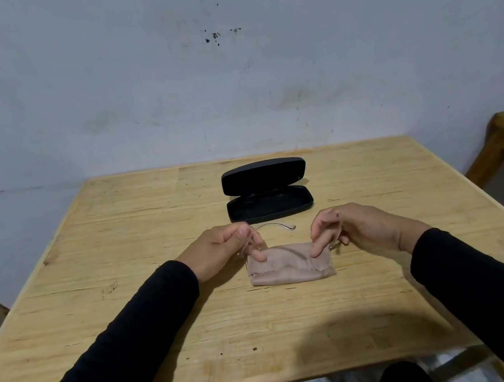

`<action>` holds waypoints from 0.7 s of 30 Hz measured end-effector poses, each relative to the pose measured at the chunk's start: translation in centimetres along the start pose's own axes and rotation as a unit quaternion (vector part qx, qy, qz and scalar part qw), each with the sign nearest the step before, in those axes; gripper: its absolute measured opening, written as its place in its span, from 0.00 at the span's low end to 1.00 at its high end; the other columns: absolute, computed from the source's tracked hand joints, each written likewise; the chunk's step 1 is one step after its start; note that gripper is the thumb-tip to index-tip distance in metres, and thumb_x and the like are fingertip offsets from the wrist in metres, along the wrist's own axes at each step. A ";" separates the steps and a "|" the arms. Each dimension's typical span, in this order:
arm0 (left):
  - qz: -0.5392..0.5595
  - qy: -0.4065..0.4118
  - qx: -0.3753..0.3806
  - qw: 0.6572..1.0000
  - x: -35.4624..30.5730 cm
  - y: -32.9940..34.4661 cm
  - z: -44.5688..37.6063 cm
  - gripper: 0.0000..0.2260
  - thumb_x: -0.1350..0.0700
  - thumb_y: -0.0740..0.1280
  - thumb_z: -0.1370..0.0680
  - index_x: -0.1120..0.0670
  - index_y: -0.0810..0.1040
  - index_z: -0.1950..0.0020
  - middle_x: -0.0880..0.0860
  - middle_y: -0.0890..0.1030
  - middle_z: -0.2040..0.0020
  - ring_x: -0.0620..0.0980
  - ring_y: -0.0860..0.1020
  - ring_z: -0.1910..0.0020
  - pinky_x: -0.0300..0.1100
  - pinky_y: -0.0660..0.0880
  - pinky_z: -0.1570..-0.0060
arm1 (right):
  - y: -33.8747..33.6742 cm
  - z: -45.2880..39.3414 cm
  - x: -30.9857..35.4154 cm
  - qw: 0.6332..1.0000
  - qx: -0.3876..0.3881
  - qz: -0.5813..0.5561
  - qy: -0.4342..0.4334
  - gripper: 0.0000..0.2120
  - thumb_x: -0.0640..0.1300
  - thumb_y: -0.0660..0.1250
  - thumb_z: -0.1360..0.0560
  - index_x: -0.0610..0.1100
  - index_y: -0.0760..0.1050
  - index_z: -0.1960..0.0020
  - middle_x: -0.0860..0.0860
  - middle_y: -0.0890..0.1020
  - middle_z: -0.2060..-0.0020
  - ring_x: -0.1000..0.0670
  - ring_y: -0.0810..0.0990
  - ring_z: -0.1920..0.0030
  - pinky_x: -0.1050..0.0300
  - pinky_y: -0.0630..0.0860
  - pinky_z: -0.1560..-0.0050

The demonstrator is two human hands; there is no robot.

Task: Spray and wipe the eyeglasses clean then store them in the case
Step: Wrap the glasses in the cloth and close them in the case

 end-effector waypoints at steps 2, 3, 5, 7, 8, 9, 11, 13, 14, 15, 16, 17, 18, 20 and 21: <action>-0.015 -0.007 -0.009 1.000 0.1 0.1 0.2 0.19 0.44 0.51 0.21 0.51 0.79 0.50 0.50 0.85 0.58 0.49 0.80 0.52 0.46 0.71 0.44 | 0.2 -0.1 -0.2 0.999 -0.007 0.032 0.010 0.21 0.40 0.48 0.19 0.39 0.79 0.57 0.41 0.86 0.63 0.54 0.74 0.66 0.58 0.63 0.64; -0.019 -0.006 -0.014 1.000 0.1 0.1 0.2 0.19 0.44 0.51 0.20 0.51 0.79 0.49 0.50 0.85 0.58 0.48 0.80 0.52 0.46 0.72 0.44 | 0.3 -0.1 -0.2 0.999 -0.012 0.039 0.012 0.22 0.40 0.47 0.19 0.38 0.79 0.57 0.41 0.86 0.64 0.55 0.73 0.67 0.58 0.63 0.64; -0.033 0.007 -0.029 0.999 -0.2 0.2 0.4 0.19 0.45 0.51 0.20 0.52 0.80 0.50 0.50 0.85 0.58 0.47 0.80 0.54 0.44 0.72 0.47 | 0.5 0.1 -0.1 0.999 -0.028 0.032 0.002 0.20 0.39 0.49 0.20 0.39 0.79 0.58 0.40 0.86 0.63 0.54 0.73 0.67 0.58 0.64 0.64; -0.017 0.027 -0.056 0.998 -0.6 0.1 0.7 0.18 0.47 0.53 0.20 0.53 0.81 0.52 0.49 0.85 0.59 0.45 0.80 0.57 0.38 0.73 0.52 | 0.3 0.6 0.1 0.998 -0.058 -0.022 -0.023 0.13 0.35 0.55 0.21 0.38 0.78 0.58 0.40 0.85 0.63 0.52 0.77 0.65 0.58 0.68 0.61; 0.004 0.036 -0.073 0.997 -0.7 0.0 0.8 0.17 0.48 0.54 0.20 0.54 0.81 0.53 0.46 0.84 0.60 0.41 0.79 0.60 0.32 0.72 0.56 | 0.0 0.9 -0.1 0.994 -0.080 -0.059 -0.034 0.10 0.33 0.58 0.23 0.37 0.77 0.57 0.40 0.85 0.62 0.50 0.79 0.63 0.56 0.72 0.57; 0.025 0.043 -0.090 0.995 -0.8 -0.1 1.0 0.16 0.51 0.56 0.20 0.56 0.81 0.53 0.43 0.83 0.62 0.36 0.77 0.65 0.27 0.71 0.60 | -0.4 1.3 -0.3 0.990 -0.104 -0.087 -0.044 0.09 0.31 0.60 0.24 0.38 0.77 0.57 0.41 0.84 0.61 0.46 0.81 0.59 0.52 0.74 0.52; 0.049 0.048 -0.117 0.991 -0.5 -0.5 1.4 0.11 0.57 0.60 0.21 0.57 0.80 0.54 0.39 0.81 0.66 0.33 0.74 0.71 0.24 0.69 0.66 | -1.2 2.3 -1.0 0.985 -0.128 -0.108 -0.046 0.09 0.30 0.62 0.25 0.39 0.79 0.57 0.40 0.84 0.56 0.42 0.79 0.53 0.46 0.74 0.44; 0.048 0.050 -0.130 0.989 0.0 -0.7 1.8 0.07 0.60 0.64 0.23 0.52 0.81 0.56 0.39 0.82 0.66 0.34 0.75 0.69 0.25 0.70 0.64 | -1.4 3.5 -1.5 0.985 -0.124 -0.119 -0.037 0.07 0.30 0.64 0.27 0.39 0.79 0.56 0.39 0.83 0.53 0.45 0.78 0.57 0.49 0.74 0.46; 0.035 0.049 -0.133 0.989 0.4 -0.8 1.9 0.07 0.60 0.66 0.24 0.49 0.82 0.57 0.41 0.82 0.64 0.36 0.77 0.66 0.28 0.71 0.61 | -1.3 3.9 -1.7 0.985 -0.123 -0.120 -0.032 0.06 0.31 0.66 0.28 0.39 0.79 0.55 0.39 0.83 0.54 0.49 0.77 0.60 0.52 0.75 0.49; 0.020 0.047 -0.134 0.990 0.6 -0.8 2.0 0.08 0.60 0.68 0.25 0.47 0.82 0.58 0.43 0.83 0.62 0.40 0.78 0.62 0.31 0.72 0.58 | -1.1 4.2 -1.6 0.985 -0.125 -0.115 -0.032 0.05 0.32 0.68 0.29 0.39 0.79 0.55 0.40 0.83 0.54 0.52 0.77 0.63 0.55 0.76 0.51; 0.007 0.045 -0.136 0.990 0.8 -0.7 2.0 0.07 0.59 0.68 0.25 0.47 0.82 0.58 0.46 0.84 0.61 0.43 0.80 0.60 0.35 0.74 0.55 | -0.8 4.4 -1.6 0.985 -0.132 -0.107 -0.035 0.05 0.34 0.70 0.31 0.40 0.80 0.56 0.41 0.84 0.54 0.54 0.78 0.65 0.55 0.76 0.52; -0.003 0.045 -0.138 0.989 0.9 -0.6 2.1 0.06 0.58 0.69 0.25 0.47 0.82 0.58 0.49 0.84 0.59 0.46 0.80 0.58 0.39 0.75 0.53 | -0.6 4.4 -1.6 0.984 -0.141 -0.100 -0.043 0.05 0.36 0.71 0.33 0.41 0.81 0.57 0.41 0.85 0.54 0.54 0.80 0.63 0.55 0.77 0.51; -0.010 0.048 -0.140 0.989 0.9 -0.5 2.0 0.05 0.57 0.69 0.25 0.48 0.81 0.58 0.51 0.84 0.58 0.47 0.81 0.57 0.41 0.76 0.51 | -0.3 4.3 -1.6 0.983 -0.151 -0.091 -0.050 0.05 0.37 0.72 0.33 0.42 0.81 0.58 0.42 0.86 0.55 0.53 0.82 0.61 0.54 0.77 0.50; -0.019 0.050 -0.143 0.988 0.7 -0.2 2.0 0.06 0.58 0.68 0.25 0.47 0.80 0.58 0.51 0.84 0.58 0.47 0.81 0.57 0.43 0.75 0.50 | 0.3 3.9 -1.5 0.983 -0.161 -0.061 -0.062 0.04 0.35 0.72 0.31 0.43 0.82 0.59 0.43 0.86 0.56 0.50 0.83 0.57 0.53 0.78 0.48; -0.022 0.049 -0.142 0.988 0.7 -0.1 2.0 0.07 0.59 0.68 0.25 0.47 0.80 0.58 0.51 0.84 0.58 0.46 0.81 0.57 0.43 0.75 0.50 | 0.6 3.6 -1.4 0.984 -0.161 -0.040 -0.065 0.05 0.35 0.72 0.31 0.44 0.82 0.59 0.44 0.86 0.57 0.49 0.83 0.55 0.54 0.79 0.48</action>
Point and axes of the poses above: each hand's wrist, its own z-axis away from the middle knuckle, its own y-axis out of the palm, x = y × z, the point moved 2 cm from there along -z, towards the middle knuckle
